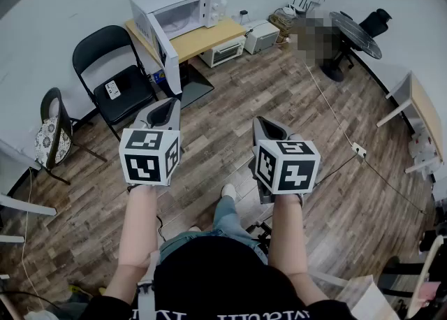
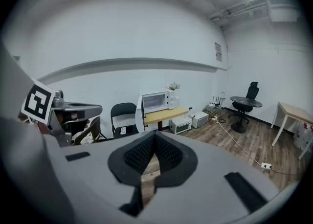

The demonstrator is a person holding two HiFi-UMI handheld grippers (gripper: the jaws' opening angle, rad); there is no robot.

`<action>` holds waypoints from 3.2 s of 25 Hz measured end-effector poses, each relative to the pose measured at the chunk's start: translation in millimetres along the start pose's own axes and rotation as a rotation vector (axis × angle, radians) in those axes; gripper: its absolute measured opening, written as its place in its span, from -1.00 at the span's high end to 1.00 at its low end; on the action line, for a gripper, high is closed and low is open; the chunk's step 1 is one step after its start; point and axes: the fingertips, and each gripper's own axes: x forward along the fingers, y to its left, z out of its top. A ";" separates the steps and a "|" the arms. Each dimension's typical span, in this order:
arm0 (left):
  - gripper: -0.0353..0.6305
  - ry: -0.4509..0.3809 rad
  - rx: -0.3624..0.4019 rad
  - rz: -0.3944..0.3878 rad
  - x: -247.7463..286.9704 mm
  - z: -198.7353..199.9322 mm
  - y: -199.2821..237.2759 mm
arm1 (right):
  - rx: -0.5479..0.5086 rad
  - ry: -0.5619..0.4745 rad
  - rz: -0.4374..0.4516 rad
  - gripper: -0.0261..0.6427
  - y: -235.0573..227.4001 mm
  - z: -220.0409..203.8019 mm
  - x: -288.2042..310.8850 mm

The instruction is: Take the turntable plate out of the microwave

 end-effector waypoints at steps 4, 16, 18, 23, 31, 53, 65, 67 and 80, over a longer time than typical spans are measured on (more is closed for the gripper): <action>0.87 -0.005 0.004 -0.006 -1.8 3.6 1.9 | 0.000 -0.005 -0.007 0.88 4.8 1.4 -3.3; 0.48 -0.053 -0.020 -0.007 20.0 19.2 7.9 | -0.006 -0.141 0.011 0.56 -8.6 34.5 9.3; 0.14 -0.050 -0.042 -0.004 31.5 20.0 11.2 | 0.014 -0.158 0.044 0.17 -12.9 41.3 18.8; 0.08 -0.041 -0.059 0.022 66.5 29.7 18.9 | 0.004 -0.152 0.059 0.08 -35.4 61.2 50.3; 0.08 -0.019 -0.074 0.072 140.6 48.2 18.6 | -0.034 -0.132 0.087 0.05 -88.7 96.2 108.1; 0.08 0.027 -0.136 0.243 281.6 58.6 23.6 | -0.045 -0.074 0.189 0.05 -199.8 131.9 226.3; -0.09 0.034 -0.173 0.239 371.6 62.0 61.2 | -0.068 -0.114 0.266 0.02 -208.3 173.8 322.2; -0.26 0.028 -0.190 0.260 390.0 63.7 73.4 | -0.088 -0.140 0.272 -0.06 -210.7 185.7 343.5; -0.79 0.088 -0.318 0.428 485.5 44.9 177.8 | -0.188 -0.113 0.347 -0.25 -190.9 243.8 493.2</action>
